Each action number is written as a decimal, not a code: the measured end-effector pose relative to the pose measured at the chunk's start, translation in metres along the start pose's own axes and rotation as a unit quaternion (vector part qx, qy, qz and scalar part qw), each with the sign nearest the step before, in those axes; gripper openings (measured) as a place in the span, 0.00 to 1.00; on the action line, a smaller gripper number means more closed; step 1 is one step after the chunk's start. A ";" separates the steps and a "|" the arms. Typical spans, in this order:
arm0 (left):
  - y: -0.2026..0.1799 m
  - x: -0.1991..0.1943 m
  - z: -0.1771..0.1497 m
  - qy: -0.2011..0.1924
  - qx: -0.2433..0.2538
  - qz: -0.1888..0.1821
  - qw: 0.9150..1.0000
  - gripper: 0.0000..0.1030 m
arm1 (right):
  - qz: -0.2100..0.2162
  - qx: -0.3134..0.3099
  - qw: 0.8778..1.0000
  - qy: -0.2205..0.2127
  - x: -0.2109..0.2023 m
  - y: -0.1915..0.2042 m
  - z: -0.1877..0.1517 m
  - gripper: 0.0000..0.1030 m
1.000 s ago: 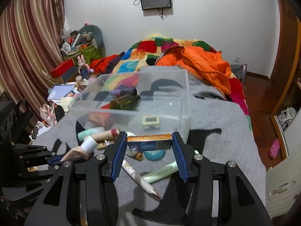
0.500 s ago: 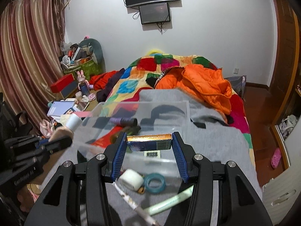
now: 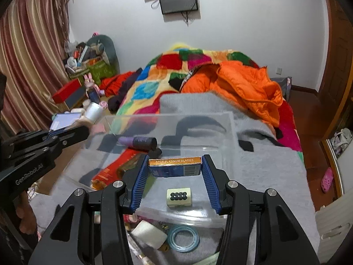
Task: Organize objects
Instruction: 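Lower the beige tube into the box with the left gripper while the right places the blade packet in, then grasp the mint tube with the left gripper while the right grasps the pale green tube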
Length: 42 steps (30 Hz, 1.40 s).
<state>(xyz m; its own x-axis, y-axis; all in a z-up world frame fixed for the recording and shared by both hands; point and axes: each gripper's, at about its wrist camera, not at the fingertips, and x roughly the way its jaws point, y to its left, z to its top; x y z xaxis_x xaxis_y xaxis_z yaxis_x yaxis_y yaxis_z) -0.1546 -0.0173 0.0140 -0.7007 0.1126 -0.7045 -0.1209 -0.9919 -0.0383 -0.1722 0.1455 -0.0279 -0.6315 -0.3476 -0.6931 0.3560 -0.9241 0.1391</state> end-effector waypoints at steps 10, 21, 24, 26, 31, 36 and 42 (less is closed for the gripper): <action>-0.010 0.032 -0.013 0.040 0.022 -0.013 0.999 0.06 | -0.010 -0.037 0.999 0.035 0.027 0.015 -0.010 0.44; 0.000 0.014 -0.021 0.039 -0.004 -0.029 0.999 0.25 | 0.007 -0.016 0.998 0.053 0.028 0.011 -0.009 0.45; 0.005 -0.002 -0.022 0.022 -0.010 -0.023 0.999 0.38 | 0.007 -0.017 0.999 0.046 0.021 0.012 -0.009 0.48; 0.007 -0.013 -0.023 0.009 -0.012 -0.019 1.000 0.48 | 0.000 -0.018 0.999 0.033 0.011 0.012 -0.009 0.54; 0.011 -0.038 -0.033 -0.009 -0.018 -0.015 1.000 0.54 | -0.012 -0.010 1.000 0.008 -0.013 0.005 -0.011 0.62; 0.008 -0.043 -0.055 0.002 -0.012 -0.015 1.000 0.59 | -0.035 0.009 0.999 -0.002 -0.034 -0.015 -0.018 0.64; 0.007 -0.034 -0.084 0.033 -0.023 -0.007 0.999 0.61 | -0.067 0.031 0.997 0.019 -0.045 -0.037 -0.041 0.64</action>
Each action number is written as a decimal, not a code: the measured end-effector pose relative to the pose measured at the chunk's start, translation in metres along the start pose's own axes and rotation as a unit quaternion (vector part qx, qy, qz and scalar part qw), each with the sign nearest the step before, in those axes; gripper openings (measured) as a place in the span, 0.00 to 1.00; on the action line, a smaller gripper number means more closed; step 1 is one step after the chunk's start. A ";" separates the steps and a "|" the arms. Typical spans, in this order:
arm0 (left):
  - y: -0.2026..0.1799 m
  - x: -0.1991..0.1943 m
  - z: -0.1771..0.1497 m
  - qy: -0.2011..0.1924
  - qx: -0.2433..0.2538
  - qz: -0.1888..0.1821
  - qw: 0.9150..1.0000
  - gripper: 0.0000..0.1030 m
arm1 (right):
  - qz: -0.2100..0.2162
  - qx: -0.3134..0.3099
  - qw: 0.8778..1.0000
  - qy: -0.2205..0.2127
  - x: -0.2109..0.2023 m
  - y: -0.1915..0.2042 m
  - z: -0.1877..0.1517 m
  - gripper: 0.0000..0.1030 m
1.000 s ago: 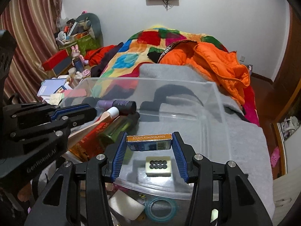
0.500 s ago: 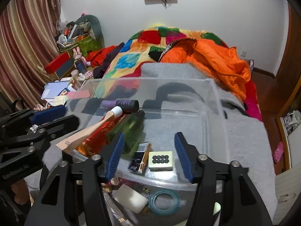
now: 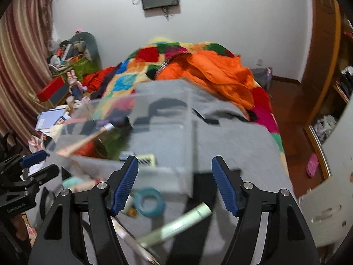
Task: Organize objects
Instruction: 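Grasp the mint tube with the left gripper while the right grasps the pale green tube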
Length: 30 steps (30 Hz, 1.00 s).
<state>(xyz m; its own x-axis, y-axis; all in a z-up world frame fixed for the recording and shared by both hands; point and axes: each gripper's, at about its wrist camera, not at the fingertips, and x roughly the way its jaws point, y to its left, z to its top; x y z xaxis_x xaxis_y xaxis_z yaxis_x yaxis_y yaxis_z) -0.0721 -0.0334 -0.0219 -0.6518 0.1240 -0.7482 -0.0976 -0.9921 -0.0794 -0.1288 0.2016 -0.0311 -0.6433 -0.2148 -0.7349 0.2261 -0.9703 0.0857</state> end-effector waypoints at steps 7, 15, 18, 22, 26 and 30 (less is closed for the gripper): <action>0.007 0.016 -0.015 0.020 -0.020 -0.009 1.000 0.61 | -0.006 0.005 0.999 0.052 0.011 -0.006 -0.034 0.64; 0.022 0.036 -0.023 0.037 -0.065 -0.062 0.995 0.61 | 0.011 0.014 0.996 0.090 0.032 -0.001 -0.058 0.64; 0.017 0.039 -0.028 0.050 -0.066 -0.099 0.992 0.56 | 0.019 0.014 0.996 0.089 0.031 -0.003 -0.059 0.61; 0.003 0.037 -0.033 0.054 -0.049 -0.099 0.992 0.43 | 0.031 0.017 0.995 0.089 0.027 -0.009 -0.061 0.46; -0.008 0.028 -0.041 0.060 -0.043 -0.114 0.991 0.26 | 0.040 0.021 0.994 0.095 0.023 -0.016 -0.062 0.31; -0.021 0.014 -0.053 0.065 -0.023 -0.127 0.990 0.25 | 0.038 0.013 0.994 0.100 0.019 -0.023 -0.064 0.23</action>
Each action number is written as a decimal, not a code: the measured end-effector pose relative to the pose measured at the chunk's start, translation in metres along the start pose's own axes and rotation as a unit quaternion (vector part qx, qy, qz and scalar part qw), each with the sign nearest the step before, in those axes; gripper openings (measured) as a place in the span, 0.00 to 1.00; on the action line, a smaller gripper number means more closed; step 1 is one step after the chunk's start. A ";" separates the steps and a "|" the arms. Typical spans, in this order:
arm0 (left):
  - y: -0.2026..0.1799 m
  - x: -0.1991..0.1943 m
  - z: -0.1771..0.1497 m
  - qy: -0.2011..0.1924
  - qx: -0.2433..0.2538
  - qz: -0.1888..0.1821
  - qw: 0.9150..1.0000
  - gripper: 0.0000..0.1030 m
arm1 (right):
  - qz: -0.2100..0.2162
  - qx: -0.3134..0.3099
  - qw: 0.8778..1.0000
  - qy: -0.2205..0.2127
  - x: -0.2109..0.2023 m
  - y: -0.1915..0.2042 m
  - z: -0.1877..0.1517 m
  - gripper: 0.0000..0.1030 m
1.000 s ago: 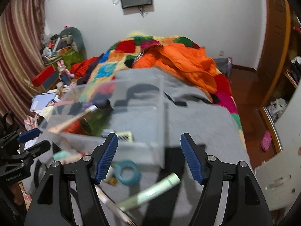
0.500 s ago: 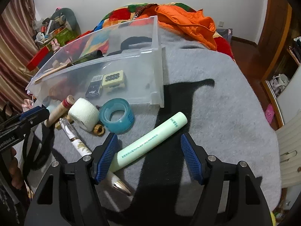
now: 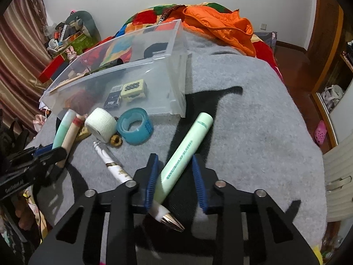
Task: Organize objects
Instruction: 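Grasp the mint tube with the left gripper while the right grasps the pale green tube, then carry the mint tube into the box with the left gripper while the right drops the pale green tube in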
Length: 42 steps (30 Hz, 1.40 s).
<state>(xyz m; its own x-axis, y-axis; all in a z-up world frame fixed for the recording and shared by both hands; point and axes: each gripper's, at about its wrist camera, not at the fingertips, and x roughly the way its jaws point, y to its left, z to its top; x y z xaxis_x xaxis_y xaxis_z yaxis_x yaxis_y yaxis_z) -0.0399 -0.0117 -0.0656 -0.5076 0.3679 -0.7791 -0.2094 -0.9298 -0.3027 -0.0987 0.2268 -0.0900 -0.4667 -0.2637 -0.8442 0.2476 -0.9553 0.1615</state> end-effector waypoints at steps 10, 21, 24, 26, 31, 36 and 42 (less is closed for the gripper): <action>-0.003 -0.016 0.005 0.001 0.010 0.002 1.000 0.25 | -0.028 -0.025 0.999 0.006 -0.009 -0.006 -0.011 0.17; -0.013 0.020 0.018 0.024 0.017 0.023 0.999 0.26 | -0.034 0.002 0.999 0.002 0.007 -0.009 0.008 0.17; -0.022 0.026 0.015 0.013 0.035 0.046 0.998 0.26 | -0.040 -0.004 0.999 -0.009 0.008 -0.007 0.006 0.17; -0.025 0.027 0.015 0.005 0.037 0.058 0.998 0.25 | -0.043 0.002 0.999 -0.016 0.006 -0.008 0.004 0.14; -0.023 0.021 0.012 -0.011 0.028 0.075 0.997 0.16 | -0.049 0.024 0.998 -0.040 -0.008 -0.016 0.004 0.14; -0.023 0.002 0.016 -0.039 0.024 0.086 0.995 0.16 | -0.046 0.035 0.996 -0.075 -0.030 -0.017 0.013 0.13; -0.024 -0.024 0.028 -0.082 0.019 0.087 0.993 0.16 | -0.028 0.033 0.993 -0.114 -0.052 -0.008 0.024 0.14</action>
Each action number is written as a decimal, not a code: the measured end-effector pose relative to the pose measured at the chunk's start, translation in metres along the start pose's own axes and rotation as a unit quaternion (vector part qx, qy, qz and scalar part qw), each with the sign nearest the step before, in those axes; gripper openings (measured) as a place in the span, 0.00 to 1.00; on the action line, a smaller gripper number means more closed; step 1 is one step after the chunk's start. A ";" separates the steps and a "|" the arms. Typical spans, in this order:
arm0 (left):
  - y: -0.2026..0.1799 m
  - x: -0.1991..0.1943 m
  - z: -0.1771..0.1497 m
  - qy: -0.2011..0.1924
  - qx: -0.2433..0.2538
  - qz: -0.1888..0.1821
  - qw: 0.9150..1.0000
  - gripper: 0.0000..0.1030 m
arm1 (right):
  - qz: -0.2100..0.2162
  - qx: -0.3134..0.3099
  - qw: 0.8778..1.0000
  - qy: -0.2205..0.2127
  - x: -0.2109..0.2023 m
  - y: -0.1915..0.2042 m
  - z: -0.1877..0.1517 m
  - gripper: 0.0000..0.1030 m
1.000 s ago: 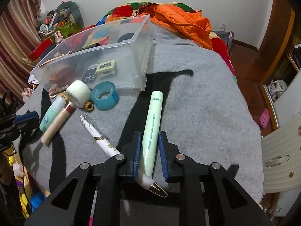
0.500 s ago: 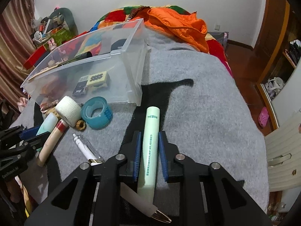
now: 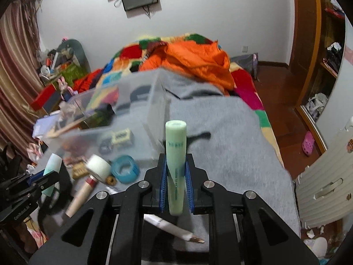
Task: Organize objects
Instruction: 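Carry the mint tube into the box with the left gripper while the right drops the pale green tube in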
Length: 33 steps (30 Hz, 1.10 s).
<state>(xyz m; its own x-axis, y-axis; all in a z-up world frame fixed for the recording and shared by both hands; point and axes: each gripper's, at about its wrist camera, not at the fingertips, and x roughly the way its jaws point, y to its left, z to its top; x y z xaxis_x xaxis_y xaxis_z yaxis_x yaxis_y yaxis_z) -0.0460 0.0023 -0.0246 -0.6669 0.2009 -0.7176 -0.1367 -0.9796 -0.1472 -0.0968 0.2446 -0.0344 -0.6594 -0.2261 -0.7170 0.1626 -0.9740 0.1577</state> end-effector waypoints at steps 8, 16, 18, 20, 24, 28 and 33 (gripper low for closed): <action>0.006 -0.023 0.019 -0.041 -0.015 -0.003 0.999 0.16 | 0.032 -0.015 0.998 -0.049 -0.020 0.023 0.023 0.13; 0.027 -0.037 0.044 -0.078 -0.043 0.004 0.996 0.16 | 0.060 -0.027 0.994 -0.090 -0.029 0.043 0.049 0.13; 0.033 -0.037 0.051 -0.085 -0.047 0.010 0.995 0.16 | 0.065 -0.027 0.993 -0.098 -0.029 0.046 0.056 0.13; 0.038 -0.035 0.056 -0.089 -0.050 0.014 0.995 0.16 | 0.064 -0.031 0.992 -0.102 -0.026 0.050 0.061 0.14; 0.046 -0.020 0.067 -0.084 -0.055 0.021 0.995 0.16 | 0.055 -0.039 0.994 -0.086 -0.007 0.056 0.066 0.14; 0.050 0.002 0.074 -0.066 -0.051 0.030 0.996 0.16 | 0.035 -0.047 0.997 -0.057 0.023 0.061 0.066 0.14; 0.053 0.031 0.077 -0.033 -0.042 0.045 0.998 0.16 | 0.014 -0.069 0.997 -0.028 0.055 0.068 0.059 0.14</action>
<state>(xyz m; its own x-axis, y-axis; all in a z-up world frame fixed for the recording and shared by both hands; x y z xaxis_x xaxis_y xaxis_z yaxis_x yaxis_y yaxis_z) -0.1304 -0.0436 -0.0023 -0.7206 0.1089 -0.6847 -0.0137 -0.9896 -0.1430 -0.1653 0.1654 -0.0226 -0.6920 -0.2569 -0.6747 0.2784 -0.9572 0.0789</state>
